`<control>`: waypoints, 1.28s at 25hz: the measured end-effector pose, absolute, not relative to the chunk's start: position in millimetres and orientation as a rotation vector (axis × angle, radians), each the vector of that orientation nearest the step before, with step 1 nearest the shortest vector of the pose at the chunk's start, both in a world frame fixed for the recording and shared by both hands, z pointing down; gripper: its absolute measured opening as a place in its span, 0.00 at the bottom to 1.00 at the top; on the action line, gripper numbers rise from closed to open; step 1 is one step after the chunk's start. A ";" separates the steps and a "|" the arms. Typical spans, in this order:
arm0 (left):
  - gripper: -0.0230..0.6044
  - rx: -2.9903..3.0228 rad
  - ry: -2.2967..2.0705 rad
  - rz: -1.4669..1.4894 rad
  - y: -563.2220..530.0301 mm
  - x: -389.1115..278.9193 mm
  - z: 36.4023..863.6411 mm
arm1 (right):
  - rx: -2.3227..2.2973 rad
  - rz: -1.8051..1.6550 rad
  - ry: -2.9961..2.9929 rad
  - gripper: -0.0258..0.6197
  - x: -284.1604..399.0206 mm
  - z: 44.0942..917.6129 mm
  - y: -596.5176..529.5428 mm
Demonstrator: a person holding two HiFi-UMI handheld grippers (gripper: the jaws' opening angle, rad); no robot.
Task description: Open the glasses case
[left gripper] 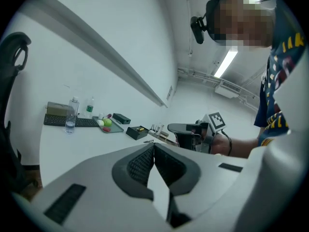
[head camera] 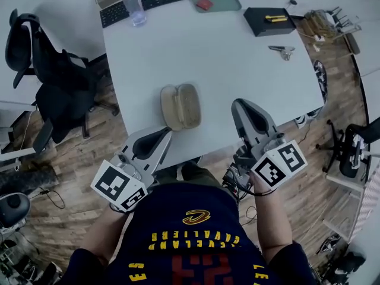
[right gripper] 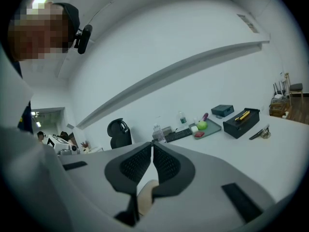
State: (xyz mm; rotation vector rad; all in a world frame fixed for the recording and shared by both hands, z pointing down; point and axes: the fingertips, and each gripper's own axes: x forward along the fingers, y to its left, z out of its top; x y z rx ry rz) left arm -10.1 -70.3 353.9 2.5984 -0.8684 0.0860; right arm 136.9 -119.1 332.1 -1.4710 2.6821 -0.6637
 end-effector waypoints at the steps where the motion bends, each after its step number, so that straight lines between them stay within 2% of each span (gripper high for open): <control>1: 0.06 2.614 -0.879 0.083 -69.8 -8.9 349.4 | -1.472 -0.640 2.682 0.08 139.6 327.4 -118.6; 12: 0.06 2.652 -0.909 0.080 -76.6 -6.9 338.0 | -1.468 -0.451 2.747 0.08 133.1 308.9 -105.3; 32: 0.06 2.632 -0.950 0.086 -78.9 -9.6 339.4 | -1.461 -0.335 2.805 0.08 125.1 301.3 -99.2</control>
